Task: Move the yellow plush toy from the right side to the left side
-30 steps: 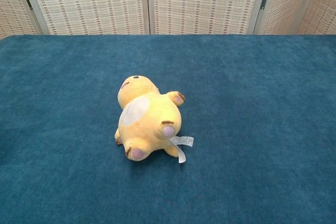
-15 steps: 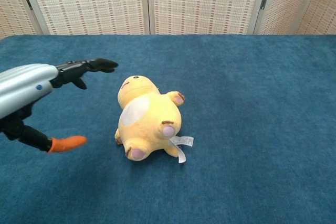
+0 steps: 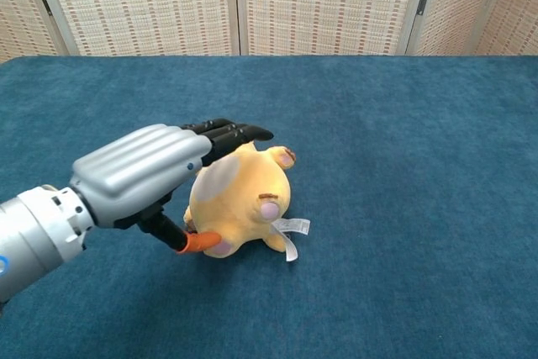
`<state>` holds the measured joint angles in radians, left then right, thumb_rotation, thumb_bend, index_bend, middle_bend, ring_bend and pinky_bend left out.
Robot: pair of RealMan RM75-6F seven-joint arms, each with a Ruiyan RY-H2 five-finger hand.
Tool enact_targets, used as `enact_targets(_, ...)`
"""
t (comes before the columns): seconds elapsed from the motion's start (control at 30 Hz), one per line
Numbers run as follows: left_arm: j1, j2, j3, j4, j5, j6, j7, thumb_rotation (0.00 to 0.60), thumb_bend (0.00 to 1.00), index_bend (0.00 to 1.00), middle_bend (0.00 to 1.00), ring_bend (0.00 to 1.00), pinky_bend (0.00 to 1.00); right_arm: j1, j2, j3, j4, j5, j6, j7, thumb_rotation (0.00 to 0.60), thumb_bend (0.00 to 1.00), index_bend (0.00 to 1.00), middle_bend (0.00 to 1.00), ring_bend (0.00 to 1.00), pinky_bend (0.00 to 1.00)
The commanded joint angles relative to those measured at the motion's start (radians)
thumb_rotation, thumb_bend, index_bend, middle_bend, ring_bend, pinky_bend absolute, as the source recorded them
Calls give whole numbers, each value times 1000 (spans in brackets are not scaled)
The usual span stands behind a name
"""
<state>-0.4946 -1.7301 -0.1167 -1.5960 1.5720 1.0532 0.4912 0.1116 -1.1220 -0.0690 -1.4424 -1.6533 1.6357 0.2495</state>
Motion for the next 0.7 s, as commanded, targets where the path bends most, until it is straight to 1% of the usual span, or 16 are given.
enact_targets(0.03,-31,-31,-15,33,-26,-21,-1,600,270,47,176,73,156,-12,13,10,-3,5,11,7,600,134,0,0,0,0)
enact_targets(0.17,-50,-57,-14,77,-37,-24,-29,600,270,73,176,72,164,-29,35,13,-17,2,29,23,600,135,0,0,0,0)
enact_targets(0.23,-59,-74,-12,112,-39,-23,-44,600,271,102,177,72,198,-39,48,13,-25,-9,46,40,600,136,0,0,0,0)
enact_targets(0.33,-71,-100,-9,168,-43,-22,-79,600,273,151,187,99,291,-53,61,15,-28,-21,73,60,600,137,0,0,0,0)
enact_targets(0.4,-74,-122,-12,208,-39,-3,-114,600,276,217,215,160,421,-60,63,19,-27,-24,85,60,600,137,0,0,0,0)
enact_targets(0.43,-77,-137,-11,242,-25,17,-137,600,280,266,248,202,491,-64,62,21,-27,-26,90,60,600,137,0,0,0,0)
enact_targets(0.47,-78,-146,-9,264,-14,33,-158,600,296,338,316,270,574,-66,62,23,-26,-26,91,60,600,137,0,0,0,0)
enact_targets(0.5,-76,-158,-8,286,-4,55,-179,600,334,422,414,356,663,-67,62,24,-26,-26,90,61,600,137,0,0,0,0)
enact_targets(0.53,-71,-177,-10,318,12,96,-202,600,396,529,550,472,770,-68,63,26,-26,-25,88,62,600,137,0,0,0,0)
enact_targets(0.57,-69,-186,-4,338,23,115,-221,600,435,585,617,532,825,-68,63,28,-26,-24,85,62,600,137,0,0,0,0)
enact_targets(0.6,-68,-191,2,353,33,130,-241,600,487,661,702,608,895,-68,62,30,-25,-23,83,61,600,137,0,0,0,0)
enact_targets(0.63,-65,-192,10,368,43,146,-260,600,533,715,764,664,945,-67,61,32,-25,-22,78,60,600,137,0,0,0,0)
enact_targets(0.7,-62,-186,21,375,55,164,-277,600,576,746,805,701,980,-67,60,33,-24,-23,71,58,600,137,0,0,0,0)
